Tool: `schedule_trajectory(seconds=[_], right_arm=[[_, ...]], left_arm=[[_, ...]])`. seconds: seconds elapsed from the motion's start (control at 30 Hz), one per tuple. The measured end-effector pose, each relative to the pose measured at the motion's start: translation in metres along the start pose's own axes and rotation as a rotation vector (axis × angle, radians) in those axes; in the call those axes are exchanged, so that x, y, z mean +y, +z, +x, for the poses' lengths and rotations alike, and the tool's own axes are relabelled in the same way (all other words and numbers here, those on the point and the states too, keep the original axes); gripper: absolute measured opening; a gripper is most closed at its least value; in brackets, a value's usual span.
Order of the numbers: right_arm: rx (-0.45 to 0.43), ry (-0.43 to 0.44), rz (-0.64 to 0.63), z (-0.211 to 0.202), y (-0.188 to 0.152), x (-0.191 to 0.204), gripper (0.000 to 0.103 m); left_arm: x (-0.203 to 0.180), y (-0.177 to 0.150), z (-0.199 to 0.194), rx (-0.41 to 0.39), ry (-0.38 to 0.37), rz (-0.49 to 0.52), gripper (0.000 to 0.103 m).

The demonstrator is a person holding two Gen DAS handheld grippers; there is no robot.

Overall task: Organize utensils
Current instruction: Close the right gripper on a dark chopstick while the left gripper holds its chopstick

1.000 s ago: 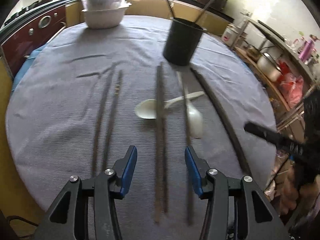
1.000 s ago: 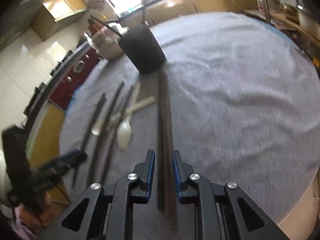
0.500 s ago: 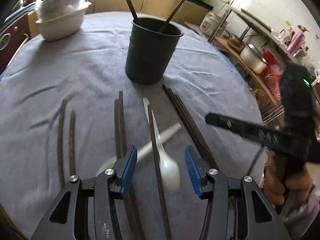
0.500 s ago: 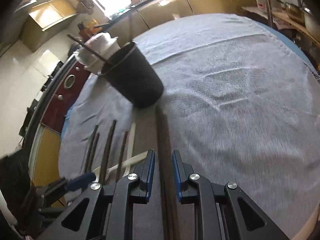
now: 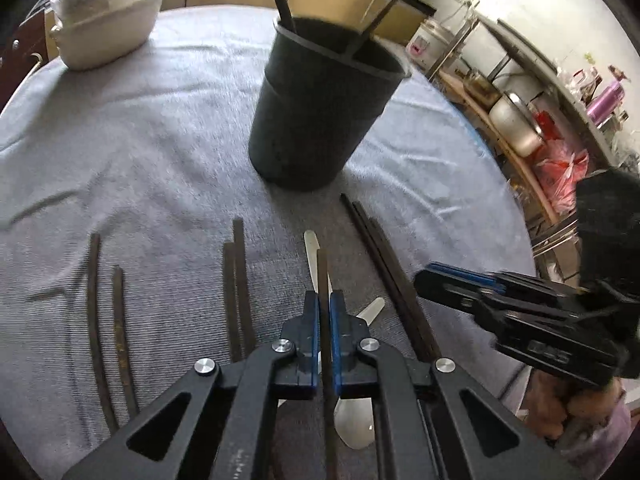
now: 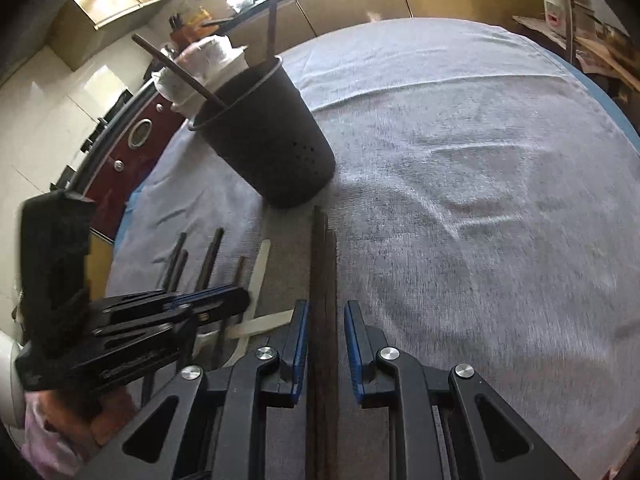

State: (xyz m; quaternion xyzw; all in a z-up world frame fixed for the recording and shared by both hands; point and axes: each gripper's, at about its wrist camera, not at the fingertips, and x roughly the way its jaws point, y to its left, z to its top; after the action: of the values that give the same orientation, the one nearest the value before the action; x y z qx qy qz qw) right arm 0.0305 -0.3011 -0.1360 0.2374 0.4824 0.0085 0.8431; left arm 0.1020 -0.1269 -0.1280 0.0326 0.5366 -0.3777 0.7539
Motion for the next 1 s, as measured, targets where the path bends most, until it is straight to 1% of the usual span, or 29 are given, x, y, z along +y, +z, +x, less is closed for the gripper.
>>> schedule_trajectory(seconds=[0.17, 0.2, 0.3, 0.4, 0.53, 0.57, 0.6, 0.73, 0.87, 0.93, 1.0], right_arm=[[0.022, -0.061, -0.057, 0.017, 0.005, 0.01, 0.019], [0.014, -0.086, -0.076, 0.018, 0.006, 0.012, 0.018], [0.0, -0.124, -0.093, 0.017, 0.006, 0.014, 0.017], [-0.007, -0.137, -0.06, 0.013, 0.008, 0.003, 0.017], [0.002, -0.123, 0.007, 0.007, 0.012, -0.016, 0.016], [0.002, -0.131, 0.016, 0.004, 0.013, -0.019, 0.016], [-0.003, -0.138, 0.026, 0.001, 0.013, -0.023, 0.016], [-0.007, -0.105, 0.084, -0.007, 0.015, -0.034, 0.017], [0.011, -0.114, 0.064, -0.004, 0.018, -0.029, 0.017], [0.024, -0.147, 0.042, 0.002, 0.018, -0.025, 0.017], [0.013, -0.167, 0.015, 0.003, 0.016, -0.02, 0.017]], left_arm=[[0.007, -0.001, -0.025, -0.049, -0.011, -0.018, 0.005], [0.008, -0.002, -0.032, -0.063, -0.017, -0.021, 0.005], [0.007, -0.005, -0.05, -0.1, -0.035, -0.03, 0.005], [0.004, -0.011, -0.071, -0.142, -0.041, -0.029, 0.005], [0.0, -0.021, -0.086, -0.177, -0.046, -0.033, 0.005], [0.0, -0.024, -0.09, -0.186, -0.047, -0.037, 0.005], [-0.001, -0.026, -0.092, -0.191, -0.046, -0.04, 0.005], [-0.003, -0.031, -0.095, -0.204, -0.036, -0.046, 0.005], [-0.006, -0.035, -0.097, -0.208, -0.034, -0.04, 0.005], [-0.008, -0.035, -0.098, -0.21, -0.036, -0.037, 0.005], [-0.01, -0.036, -0.1, -0.213, -0.036, -0.03, 0.005]])
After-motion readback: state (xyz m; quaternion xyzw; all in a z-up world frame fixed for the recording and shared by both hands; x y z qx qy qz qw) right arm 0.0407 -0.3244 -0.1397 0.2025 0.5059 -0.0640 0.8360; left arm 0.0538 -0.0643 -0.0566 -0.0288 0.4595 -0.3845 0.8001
